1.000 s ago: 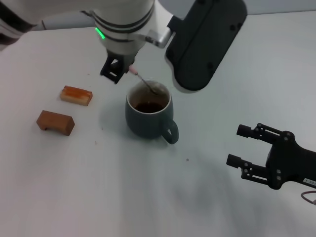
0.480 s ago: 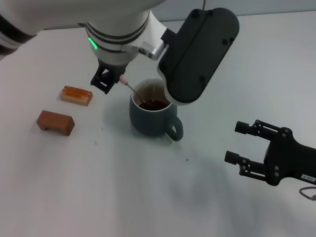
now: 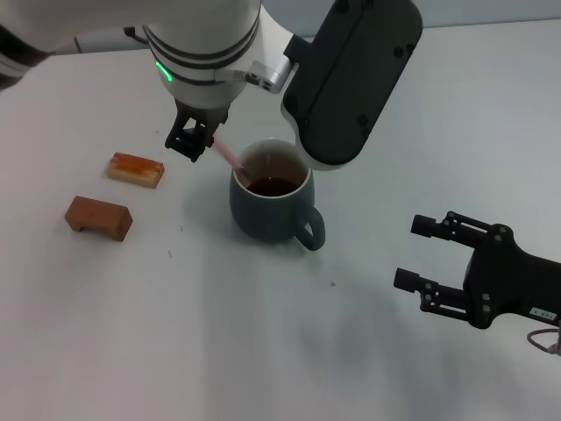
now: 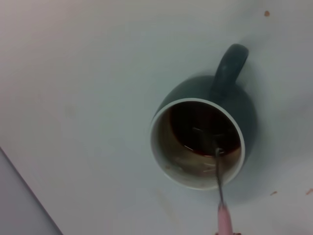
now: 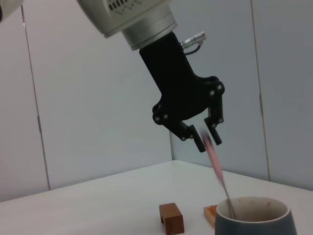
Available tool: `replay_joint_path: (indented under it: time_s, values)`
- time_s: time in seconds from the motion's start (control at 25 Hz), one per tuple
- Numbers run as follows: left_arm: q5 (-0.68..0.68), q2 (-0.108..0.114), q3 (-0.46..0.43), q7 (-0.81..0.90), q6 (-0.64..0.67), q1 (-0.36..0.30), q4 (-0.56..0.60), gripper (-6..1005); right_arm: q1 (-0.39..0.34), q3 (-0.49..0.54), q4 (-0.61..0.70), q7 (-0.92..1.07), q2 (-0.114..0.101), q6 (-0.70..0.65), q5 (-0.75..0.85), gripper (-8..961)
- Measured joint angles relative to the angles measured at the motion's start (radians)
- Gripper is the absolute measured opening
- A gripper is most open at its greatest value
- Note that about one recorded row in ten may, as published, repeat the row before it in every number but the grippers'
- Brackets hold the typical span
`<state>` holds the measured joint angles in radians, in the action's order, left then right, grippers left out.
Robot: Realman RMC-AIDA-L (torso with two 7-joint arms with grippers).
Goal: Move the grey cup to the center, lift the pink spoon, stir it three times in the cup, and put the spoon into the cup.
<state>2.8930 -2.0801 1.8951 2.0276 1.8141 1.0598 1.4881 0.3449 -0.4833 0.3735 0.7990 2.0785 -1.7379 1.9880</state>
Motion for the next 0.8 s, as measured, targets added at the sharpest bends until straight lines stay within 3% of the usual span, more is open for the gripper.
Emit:
replay_joint_path:
  time_s: [0.24, 0.36, 0.6, 0.64, 0.68, 0.8]
  values:
    - [0.0, 0.0, -0.014, -0.007, -0.016, -0.003, 0.01, 273, -0.001, 0.0, 0.002, 0.003, 0.0, 0.0, 0.0, 741]
    - [0.0, 0.001, -0.046, -0.012, -0.052, -0.015, 0.017, 483, -0.002, 0.0, 0.0, 0.003, 0.0, 0.0, 0.0, 741]
    - [-0.043, 0.005, -0.278, -0.074, -0.284, -0.109, 0.112, 488, -0.006, 0.0, 0.003, 0.002, 0.0, 0.0, 0.0, 742]
    - [-0.11, 0.007, -0.364, -0.092, -0.375, -0.158, 0.132, 489, -0.007, 0.0, 0.005, 0.001, 0.0, -0.002, -0.002, 742]
    - [-0.11, 0.007, -0.364, -0.092, -0.375, -0.158, 0.132, 490, -0.007, 0.0, 0.005, 0.001, 0.0, -0.002, -0.002, 742]
    - [-0.274, 0.01, -0.498, -0.137, -0.465, -0.224, 0.129, 492, -0.009, 0.0, 0.008, 0.001, 0.0, -0.008, -0.005, 742]
